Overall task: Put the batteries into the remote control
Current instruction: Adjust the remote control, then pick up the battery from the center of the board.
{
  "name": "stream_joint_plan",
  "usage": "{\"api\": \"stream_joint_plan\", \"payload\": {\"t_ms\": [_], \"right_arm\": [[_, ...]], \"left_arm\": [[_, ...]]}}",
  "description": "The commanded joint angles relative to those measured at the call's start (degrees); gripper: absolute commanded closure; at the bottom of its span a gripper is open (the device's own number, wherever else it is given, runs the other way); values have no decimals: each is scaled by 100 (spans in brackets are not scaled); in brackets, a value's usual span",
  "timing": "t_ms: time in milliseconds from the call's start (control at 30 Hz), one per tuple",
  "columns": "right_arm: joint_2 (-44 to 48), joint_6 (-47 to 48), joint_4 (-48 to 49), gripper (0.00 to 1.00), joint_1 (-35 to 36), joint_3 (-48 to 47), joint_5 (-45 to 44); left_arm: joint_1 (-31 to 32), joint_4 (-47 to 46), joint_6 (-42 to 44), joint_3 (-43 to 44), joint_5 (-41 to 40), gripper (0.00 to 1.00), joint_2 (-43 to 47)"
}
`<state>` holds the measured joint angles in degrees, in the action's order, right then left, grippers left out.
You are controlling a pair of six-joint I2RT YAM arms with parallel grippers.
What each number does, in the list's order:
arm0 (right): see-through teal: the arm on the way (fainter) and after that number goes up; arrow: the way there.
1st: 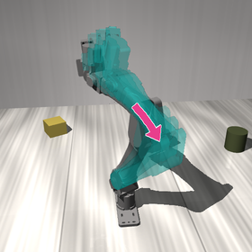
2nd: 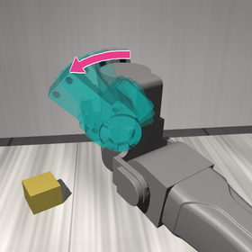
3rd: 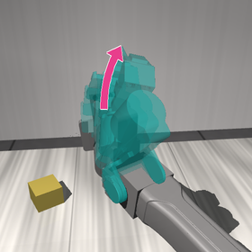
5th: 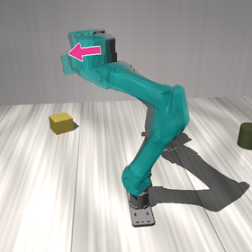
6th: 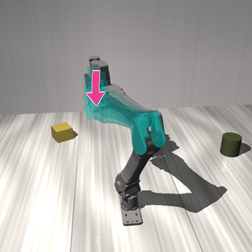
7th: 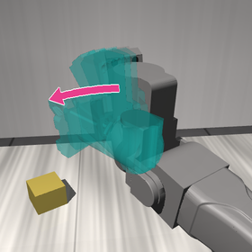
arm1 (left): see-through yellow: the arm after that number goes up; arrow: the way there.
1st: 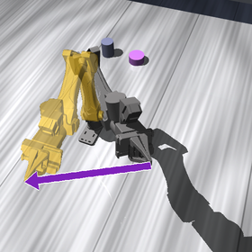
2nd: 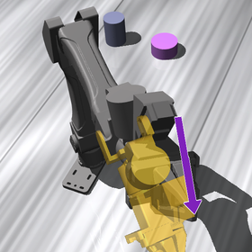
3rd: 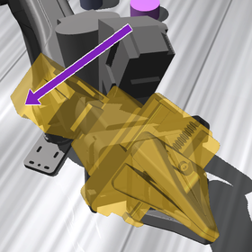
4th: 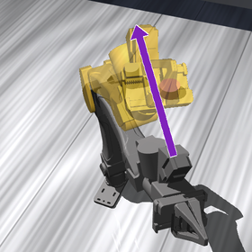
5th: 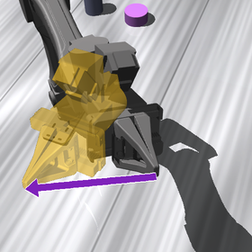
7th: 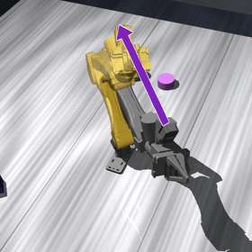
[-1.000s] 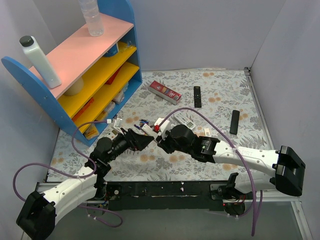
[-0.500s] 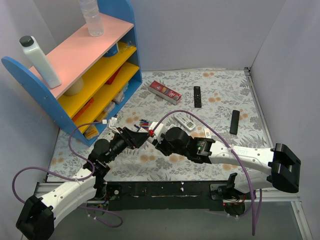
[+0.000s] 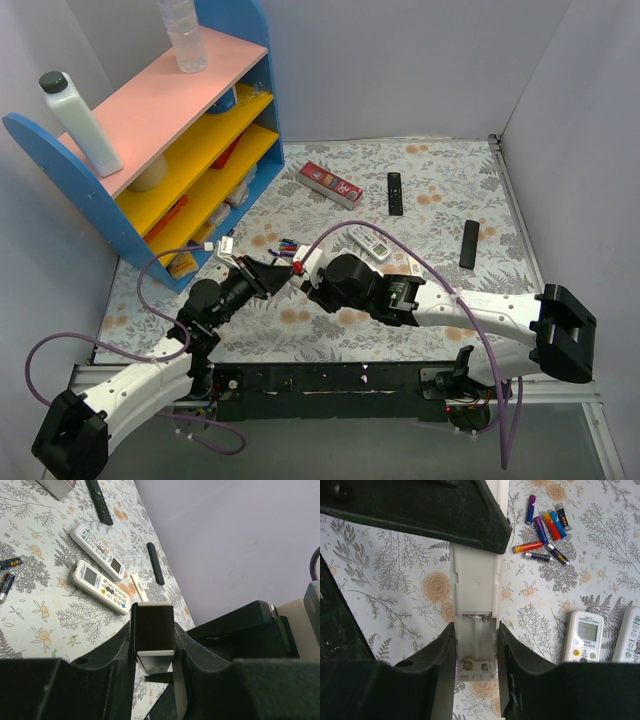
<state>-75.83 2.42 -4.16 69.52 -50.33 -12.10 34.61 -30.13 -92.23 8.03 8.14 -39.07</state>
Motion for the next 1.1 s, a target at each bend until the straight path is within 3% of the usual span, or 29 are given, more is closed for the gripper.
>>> {"api": "stream_joint_plan", "payload": {"t_ms": [0,33,167,333,367,400,633,833,967,1067], "right_arm": [[60,-127,355,80,44,-206,6],[69,-136,364,79,44,-206,-20],[209,-319,784,46,36,-39,-284],[437,-470,1215,25,9,250,-566],[473,-496,1303,8,-17,295,-592],[482,-636,1443,2,-52,339,-705],[-254,-1303,920,5,-711,-301,-495],[-1466,-1551,206,24,-1115,-1470,-259],[-2338,-2042,-486,43,-1405,-2322,-73],[-3006,-2227,-839,49,-1441,-3017,-91]], "left_arm": [[2,165,99,-118,-295,96,242],[-7,200,99,-135,-357,97,285],[2,585,56,-275,-743,100,654],[2,1280,56,-399,-1754,100,1454],[2,1586,82,-399,-1868,100,1585],[2,1746,134,-399,-2017,100,1708],[2,3091,380,-373,-3019,100,2649],[2,3575,451,-364,-3354,100,3142],[2,3794,398,-355,-3407,100,3239],[2,3996,337,-329,-3530,100,3151]]}}
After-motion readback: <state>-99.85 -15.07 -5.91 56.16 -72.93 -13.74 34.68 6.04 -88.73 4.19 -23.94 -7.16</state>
